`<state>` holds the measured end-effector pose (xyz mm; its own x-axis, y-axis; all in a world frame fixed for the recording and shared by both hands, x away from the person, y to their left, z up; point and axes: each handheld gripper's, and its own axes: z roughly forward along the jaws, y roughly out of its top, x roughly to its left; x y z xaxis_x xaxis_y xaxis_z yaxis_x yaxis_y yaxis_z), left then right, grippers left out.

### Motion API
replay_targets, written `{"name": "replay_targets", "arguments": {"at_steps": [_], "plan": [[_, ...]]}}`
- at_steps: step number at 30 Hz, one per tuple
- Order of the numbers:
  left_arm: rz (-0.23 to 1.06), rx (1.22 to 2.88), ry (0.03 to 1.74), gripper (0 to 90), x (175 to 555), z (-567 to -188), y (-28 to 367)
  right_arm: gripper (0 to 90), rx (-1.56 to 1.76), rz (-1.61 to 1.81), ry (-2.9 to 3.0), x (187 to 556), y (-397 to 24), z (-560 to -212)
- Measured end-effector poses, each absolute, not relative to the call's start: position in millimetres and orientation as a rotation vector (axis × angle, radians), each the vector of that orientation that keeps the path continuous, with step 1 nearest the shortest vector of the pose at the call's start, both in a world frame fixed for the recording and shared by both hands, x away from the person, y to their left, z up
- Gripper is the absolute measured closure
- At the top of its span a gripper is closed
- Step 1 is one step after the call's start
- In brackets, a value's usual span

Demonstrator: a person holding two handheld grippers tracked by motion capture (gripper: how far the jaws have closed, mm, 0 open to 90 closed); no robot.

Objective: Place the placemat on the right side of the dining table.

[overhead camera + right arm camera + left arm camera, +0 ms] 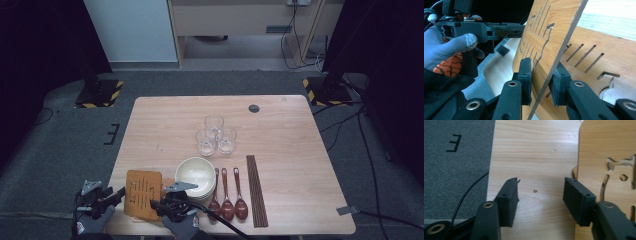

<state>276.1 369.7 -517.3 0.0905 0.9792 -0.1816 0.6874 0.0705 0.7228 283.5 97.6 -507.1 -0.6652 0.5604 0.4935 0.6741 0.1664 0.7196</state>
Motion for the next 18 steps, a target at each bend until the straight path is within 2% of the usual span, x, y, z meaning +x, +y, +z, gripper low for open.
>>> {"name": "replay_targets", "arguments": {"at_steps": [5,10,18], "plan": [[0.519,1.694,1.657,53.0,276.0,-517.9,368.8,71.2,-1.211,-1.514,-2.336,283.7,101.0,-505.4],[0.516,1.689,1.652,56.0,275.5,-516.9,368.7,71.1,-1.220,-1.510,-2.336,284.5,101.6,-506.3],[0.534,1.684,1.612,56.8,272.9,-511.5,366.1,77.9,-1.220,-1.544,-2.283,284.4,97.9,-502.2]]}}
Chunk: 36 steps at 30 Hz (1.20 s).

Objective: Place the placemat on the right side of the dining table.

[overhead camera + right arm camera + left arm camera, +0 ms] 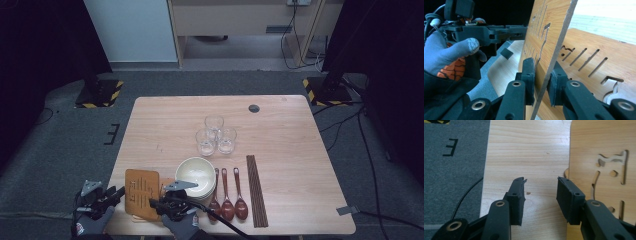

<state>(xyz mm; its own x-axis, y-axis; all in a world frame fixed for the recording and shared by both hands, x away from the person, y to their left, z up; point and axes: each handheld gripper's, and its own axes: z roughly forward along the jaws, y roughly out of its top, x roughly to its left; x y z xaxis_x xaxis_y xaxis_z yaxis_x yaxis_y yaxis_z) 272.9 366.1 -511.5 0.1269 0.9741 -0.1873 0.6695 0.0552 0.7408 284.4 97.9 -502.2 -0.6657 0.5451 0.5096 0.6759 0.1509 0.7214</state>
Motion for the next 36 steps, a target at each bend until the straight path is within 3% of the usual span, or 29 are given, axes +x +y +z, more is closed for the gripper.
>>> {"name": "replay_targets", "arguments": {"at_steps": [2,3,6,13,18,36], "plan": [[0.447,1.651,1.567,48.8,273,-510,362,76.7,-1.210,-1.549,-2.270,285,98,-501],[0.447,1.651,1.567,49.5,273,-510,362,76.7,-1.210,-1.549,-2.270,285,98,-501],[0.546,1.711,1.539,48.3,272,-503,354,77.8,-1.202,-1.533,-2.275,282,104,-503],[0.567,1.643,1.529,40.5,269,-500,358,86.7,-1.216,-1.549,-2.232,283,100,-503],[0.583,1.632,1.539,35.2,269,-501,359,87.0,-1.203,-1.556,-2.243,282,100,-503],[0.606,1.638,1.588,30.1,270,-505,364,87.3,-1.205,-1.610,-2.259,280,94,-495]]}}
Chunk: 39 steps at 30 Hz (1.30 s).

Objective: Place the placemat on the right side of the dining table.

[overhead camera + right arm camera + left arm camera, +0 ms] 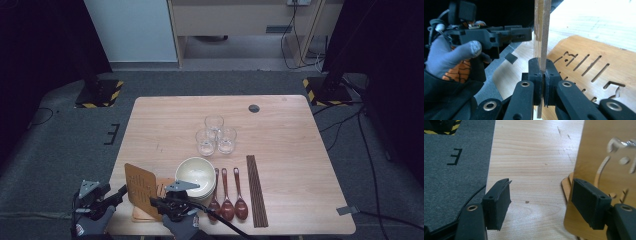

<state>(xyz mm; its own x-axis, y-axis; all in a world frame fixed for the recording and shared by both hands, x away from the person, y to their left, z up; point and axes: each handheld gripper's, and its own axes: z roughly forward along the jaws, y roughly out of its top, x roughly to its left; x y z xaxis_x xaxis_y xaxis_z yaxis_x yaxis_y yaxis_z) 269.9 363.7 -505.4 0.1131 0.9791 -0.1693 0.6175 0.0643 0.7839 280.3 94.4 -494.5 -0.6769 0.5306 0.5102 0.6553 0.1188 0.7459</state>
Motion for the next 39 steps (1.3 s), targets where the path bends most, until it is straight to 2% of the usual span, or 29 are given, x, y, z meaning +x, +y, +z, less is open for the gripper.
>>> {"name": "replay_targets", "arguments": {"at_steps": [25,39], "plan": [[0.591,1.705,1.589,23.8,277,-510,357,87.3,-1.186,-1.807,-2.231,288,73,-446],[0.601,1.811,1.569,19.1,300,-510,337,87.3,-1.236,-1.888,-2.207,299,51,-428]]}}
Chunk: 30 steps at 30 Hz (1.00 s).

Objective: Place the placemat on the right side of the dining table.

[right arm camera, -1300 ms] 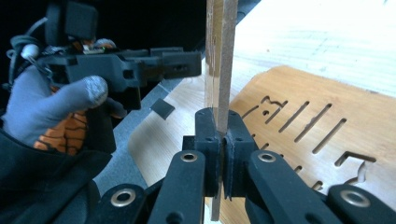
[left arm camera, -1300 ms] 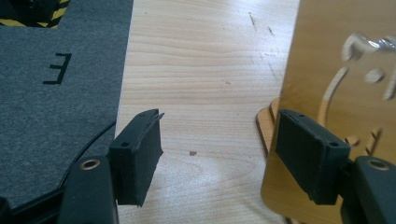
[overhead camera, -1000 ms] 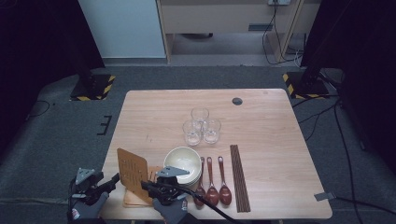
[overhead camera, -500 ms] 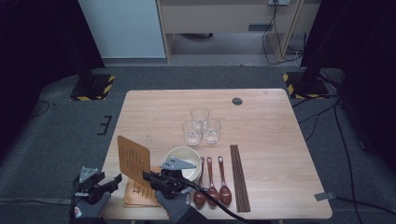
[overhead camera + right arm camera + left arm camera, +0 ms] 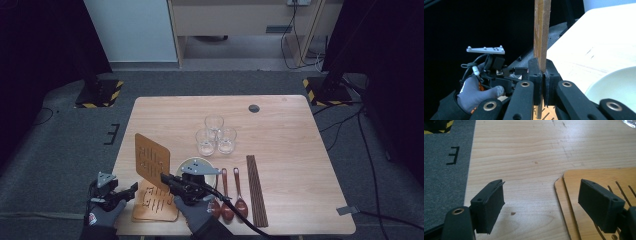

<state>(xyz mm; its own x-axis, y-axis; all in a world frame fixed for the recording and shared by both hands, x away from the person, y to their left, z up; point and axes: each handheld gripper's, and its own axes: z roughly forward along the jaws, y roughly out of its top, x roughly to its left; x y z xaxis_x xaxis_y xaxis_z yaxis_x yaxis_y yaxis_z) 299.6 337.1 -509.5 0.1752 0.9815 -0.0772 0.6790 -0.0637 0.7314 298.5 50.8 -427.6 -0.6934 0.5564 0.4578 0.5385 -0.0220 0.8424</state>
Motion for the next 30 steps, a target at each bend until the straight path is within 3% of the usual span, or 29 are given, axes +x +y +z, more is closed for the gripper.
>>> {"name": "replay_targets", "arguments": {"at_steps": [14,30], "plan": [[0.587,1.892,1.552,15.5,328,-517,315,87.3,1.249,1.881,2.112,307,31,-417],[0.552,1.873,1.561,8.7,331,-529,319,87.3,1.266,1.915,2.027,314,10,-404]]}}
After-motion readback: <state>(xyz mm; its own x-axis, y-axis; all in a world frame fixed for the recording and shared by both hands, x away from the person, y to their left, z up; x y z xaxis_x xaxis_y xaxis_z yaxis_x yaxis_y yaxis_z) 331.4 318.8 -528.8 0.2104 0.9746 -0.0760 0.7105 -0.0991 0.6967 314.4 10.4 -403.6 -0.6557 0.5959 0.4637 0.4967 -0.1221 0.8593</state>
